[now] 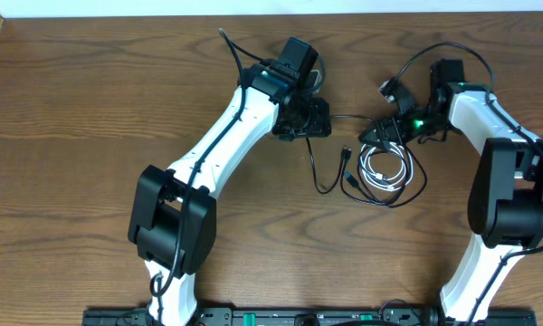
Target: Untangle cables
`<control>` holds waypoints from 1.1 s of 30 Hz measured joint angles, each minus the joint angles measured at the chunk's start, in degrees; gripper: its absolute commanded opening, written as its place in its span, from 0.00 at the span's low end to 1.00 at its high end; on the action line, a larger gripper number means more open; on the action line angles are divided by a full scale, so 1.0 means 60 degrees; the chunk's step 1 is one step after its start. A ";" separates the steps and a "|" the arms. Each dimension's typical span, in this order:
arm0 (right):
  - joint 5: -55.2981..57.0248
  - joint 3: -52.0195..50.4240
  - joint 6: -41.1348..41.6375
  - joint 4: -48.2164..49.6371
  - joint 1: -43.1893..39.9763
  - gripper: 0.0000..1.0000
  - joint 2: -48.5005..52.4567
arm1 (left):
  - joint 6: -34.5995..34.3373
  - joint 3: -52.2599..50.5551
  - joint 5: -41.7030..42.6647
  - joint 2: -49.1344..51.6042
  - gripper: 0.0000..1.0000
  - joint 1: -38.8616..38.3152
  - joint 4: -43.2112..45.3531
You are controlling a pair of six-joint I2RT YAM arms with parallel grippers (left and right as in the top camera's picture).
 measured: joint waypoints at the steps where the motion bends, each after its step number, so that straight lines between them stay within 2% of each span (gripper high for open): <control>1: -0.0004 0.0000 -0.0007 0.0018 0.0000 0.89 0.0000 | -0.0007 0.0000 0.0000 0.0000 0.56 0.0000 0.0004; 9: -0.0186 0.0000 -0.0120 0.0117 -0.0007 0.88 0.0197 | -0.0040 0.0000 -0.0004 0.0000 0.56 0.0000 0.0044; 18: 0.0069 0.0000 0.0415 0.1275 -0.0637 0.88 0.0197 | -0.0113 0.0000 -0.0004 0.0000 0.56 0.0000 0.0102; 27: 0.0229 0.0000 0.0503 0.1282 -0.0739 0.88 0.0313 | -0.0288 0.0000 -0.0004 0.0000 0.56 0.0000 0.0106; 29: 0.0240 0.0000 0.0506 0.1195 -0.0739 0.91 0.0313 | -0.0288 0.0000 -0.0004 0.0000 0.56 0.0000 0.0117; 33: -0.0091 0.0015 0.0525 0.0630 -0.0725 0.92 0.0397 | -0.0291 0.0000 -0.0004 0.0000 0.56 0.0000 0.0299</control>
